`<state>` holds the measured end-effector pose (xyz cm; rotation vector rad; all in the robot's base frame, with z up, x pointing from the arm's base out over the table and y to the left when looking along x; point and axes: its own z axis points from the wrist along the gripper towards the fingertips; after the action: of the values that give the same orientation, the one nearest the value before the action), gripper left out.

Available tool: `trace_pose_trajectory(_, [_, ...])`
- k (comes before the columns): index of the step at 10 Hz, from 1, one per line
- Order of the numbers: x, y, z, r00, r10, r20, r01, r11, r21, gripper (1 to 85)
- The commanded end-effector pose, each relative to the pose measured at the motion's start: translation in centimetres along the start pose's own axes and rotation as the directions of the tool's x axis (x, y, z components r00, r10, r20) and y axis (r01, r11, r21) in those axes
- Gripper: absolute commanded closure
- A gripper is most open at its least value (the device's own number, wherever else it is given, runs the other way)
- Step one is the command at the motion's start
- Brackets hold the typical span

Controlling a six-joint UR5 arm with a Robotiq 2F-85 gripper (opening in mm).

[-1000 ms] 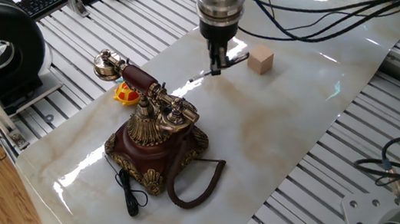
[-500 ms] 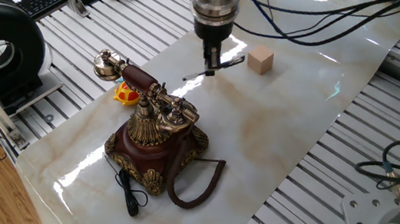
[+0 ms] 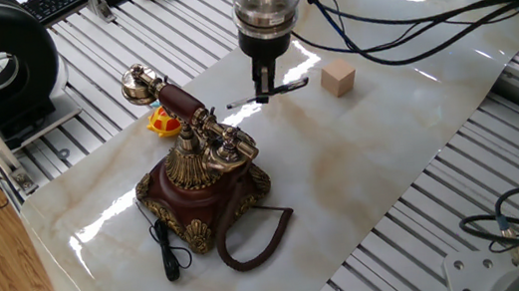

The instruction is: Dial a number on an old rotary phone

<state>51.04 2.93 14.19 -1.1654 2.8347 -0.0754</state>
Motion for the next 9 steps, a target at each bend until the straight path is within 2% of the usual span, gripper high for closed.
trace_pose_trajectory(1, [0.5,0.1,-0.2,0.999,-0.046,-0.005,0.046,0.999,-0.02,84.3])
trace_pose_trajectory(5, [-0.6,3.0,0.7,0.996,-0.092,-0.005,0.092,0.994,-0.057,84.3])
trace_pose_trajectory(7, [0.2,2.0,0.5,0.992,-0.129,-0.007,0.129,0.99,-0.056,84.3])
trace_pose_trajectory(8, [-0.3,2.8,0.4,0.988,-0.15,0.018,0.151,0.985,-0.083,84.3])
trace_pose_trajectory(9, [-0.4,3.0,0.4,0.989,-0.148,0.021,0.15,0.985,-0.089,84.3])
